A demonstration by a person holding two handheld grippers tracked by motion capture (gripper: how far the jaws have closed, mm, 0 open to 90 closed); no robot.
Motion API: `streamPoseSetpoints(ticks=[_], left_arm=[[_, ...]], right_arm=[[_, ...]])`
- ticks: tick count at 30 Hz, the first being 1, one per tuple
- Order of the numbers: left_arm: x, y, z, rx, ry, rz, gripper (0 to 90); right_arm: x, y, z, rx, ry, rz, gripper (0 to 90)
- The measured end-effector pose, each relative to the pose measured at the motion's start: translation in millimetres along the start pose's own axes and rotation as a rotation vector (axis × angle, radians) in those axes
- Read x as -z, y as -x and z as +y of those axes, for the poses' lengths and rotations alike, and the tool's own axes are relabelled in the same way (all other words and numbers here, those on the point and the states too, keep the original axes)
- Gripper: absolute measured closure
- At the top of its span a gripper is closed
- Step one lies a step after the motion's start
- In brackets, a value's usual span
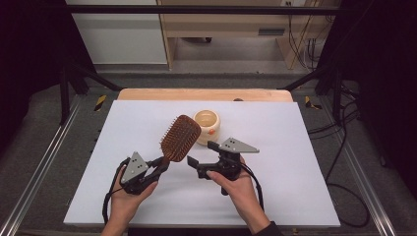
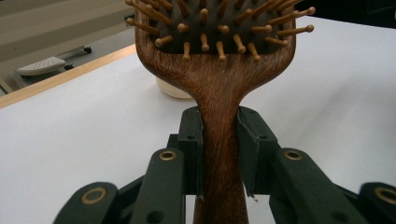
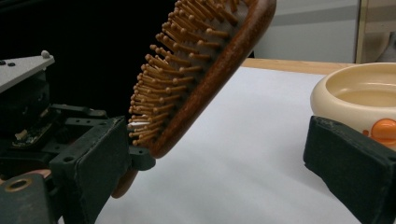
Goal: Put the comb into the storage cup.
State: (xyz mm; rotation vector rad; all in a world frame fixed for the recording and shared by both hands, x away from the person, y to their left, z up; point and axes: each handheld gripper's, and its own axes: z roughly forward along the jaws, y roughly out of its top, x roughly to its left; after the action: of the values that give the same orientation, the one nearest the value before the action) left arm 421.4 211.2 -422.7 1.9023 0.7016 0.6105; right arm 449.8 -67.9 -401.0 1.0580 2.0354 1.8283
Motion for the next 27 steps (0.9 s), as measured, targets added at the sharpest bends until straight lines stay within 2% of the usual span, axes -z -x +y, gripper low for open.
streamPoseSetpoints(ticks=[12,27], left_arm=[[-2.2,6.8,2.0,-0.025,-0.003,-0.007,72.4],[-7.3,23.5,5.6,-0.073,0.004,-0.038,72.4]], right_arm=[[2.9,-1.0,3.2,-0.027,0.039,0.024,7.3],[4.9,0.3,5.2,-0.064,0.061,0.040,9.3]])
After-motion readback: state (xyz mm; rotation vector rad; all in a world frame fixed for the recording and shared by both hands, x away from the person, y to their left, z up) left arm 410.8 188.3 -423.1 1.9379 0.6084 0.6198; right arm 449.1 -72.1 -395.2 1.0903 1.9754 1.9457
